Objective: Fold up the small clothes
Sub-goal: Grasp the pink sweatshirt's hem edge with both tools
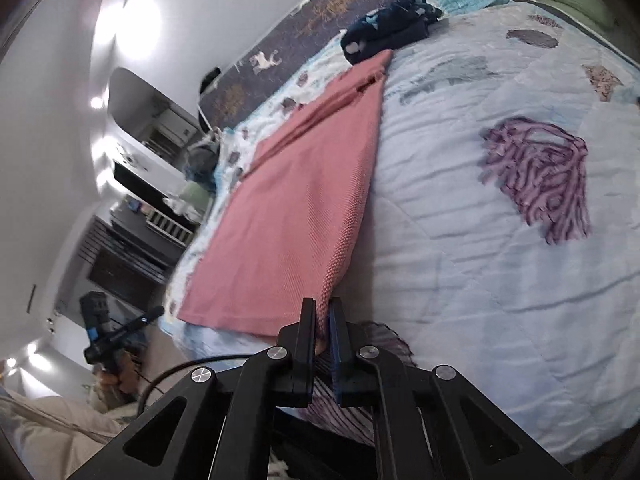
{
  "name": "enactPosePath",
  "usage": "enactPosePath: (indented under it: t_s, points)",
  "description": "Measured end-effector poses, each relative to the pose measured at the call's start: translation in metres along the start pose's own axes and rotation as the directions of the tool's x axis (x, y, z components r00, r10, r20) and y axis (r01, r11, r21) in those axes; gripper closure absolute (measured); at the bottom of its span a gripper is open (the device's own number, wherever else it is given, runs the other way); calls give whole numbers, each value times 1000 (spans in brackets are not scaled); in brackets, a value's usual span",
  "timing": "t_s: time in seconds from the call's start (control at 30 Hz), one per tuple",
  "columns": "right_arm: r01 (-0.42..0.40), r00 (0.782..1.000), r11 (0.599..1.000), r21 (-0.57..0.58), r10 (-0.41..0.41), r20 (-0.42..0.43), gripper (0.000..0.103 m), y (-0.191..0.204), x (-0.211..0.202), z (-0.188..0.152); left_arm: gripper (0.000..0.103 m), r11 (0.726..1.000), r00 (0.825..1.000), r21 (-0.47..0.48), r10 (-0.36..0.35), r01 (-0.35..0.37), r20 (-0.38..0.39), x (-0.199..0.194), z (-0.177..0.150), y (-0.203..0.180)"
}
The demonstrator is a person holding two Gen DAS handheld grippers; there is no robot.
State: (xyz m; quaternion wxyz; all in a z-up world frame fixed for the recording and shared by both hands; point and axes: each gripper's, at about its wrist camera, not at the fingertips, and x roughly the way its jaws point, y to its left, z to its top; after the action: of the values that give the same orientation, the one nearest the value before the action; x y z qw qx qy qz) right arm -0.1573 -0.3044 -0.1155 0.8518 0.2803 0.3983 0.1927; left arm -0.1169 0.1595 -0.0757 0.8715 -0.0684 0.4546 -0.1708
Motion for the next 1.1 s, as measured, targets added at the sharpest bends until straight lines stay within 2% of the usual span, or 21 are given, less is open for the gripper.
enactPosePath:
  t_s: [0.13,0.23,0.27,0.3,0.33,0.37,0.5,0.57,0.63,0.7,0.77,0.8,0.83,0.87,0.93,1.03,1.1]
  points:
    - [4,1000,1000,31,-4,2,92,-7,-1,-5,44,1000,998,21,-2,3,-56,28,-8,-7]
    - [3,1000,998,56,-4,9,83,-11,-2,-6,45,996,999,82,47,-46,-10,34,-7,-16]
    - [3,1000,998,63,-4,13,78,-11,-2,-7,48,994,998,88,59,-60,12,33,-4,-18]
    - [4,1000,998,65,-5,17,76,-10,-2,-7,67,995,998,81,53,-54,19,33,-3,-17]
    - [7,1000,998,64,-8,19,75,-8,-3,-9,92,997,999,73,31,-32,17,33,-1,-16]
    - [9,1000,998,61,-10,18,72,-7,-2,-9,92,997,1000,71,13,-14,8,33,0,-17]
    - [4,1000,998,60,-4,8,62,-4,4,-10,97,977,994,179,113,-113,14,22,-13,-31]
    - [9,1000,998,61,-9,5,61,-3,6,-11,100,968,987,196,159,-154,-7,19,-19,-26]
    - [11,1000,998,58,-11,2,61,-3,5,-11,100,971,982,156,187,-181,-23,15,-22,-11]
    - [10,1000,998,61,-10,-1,61,-4,5,-11,100,986,989,76,150,-148,-12,8,-21,3]
    - [11,1000,998,65,-11,-1,61,-6,5,-11,91,996,996,11,87,-87,17,1,-17,8]
    - [12,1000,998,67,-12,-3,61,-6,5,-10,73,1000,999,-15,28,-27,23,0,-13,9]
    - [12,1000,998,68,-12,-6,60,-6,6,-9,50,1000,1000,-31,-1,2,27,2,-10,8]
    - [13,1000,998,67,-12,-9,58,-6,7,-8,42,999,999,-35,11,-10,35,5,-7,6]
    - [10,1000,998,62,-9,-14,53,-4,8,-7,39,1000,999,-12,23,-23,33,14,-3,0]
    - [11,1000,999,46,-11,-16,47,-1,10,-7,39,1000,999,-17,-18,18,-29,36,3,-2]
    - [9,1000,999,44,-8,-21,46,0,13,-6,39,999,999,-8,-42,41,-22,41,7,-3]
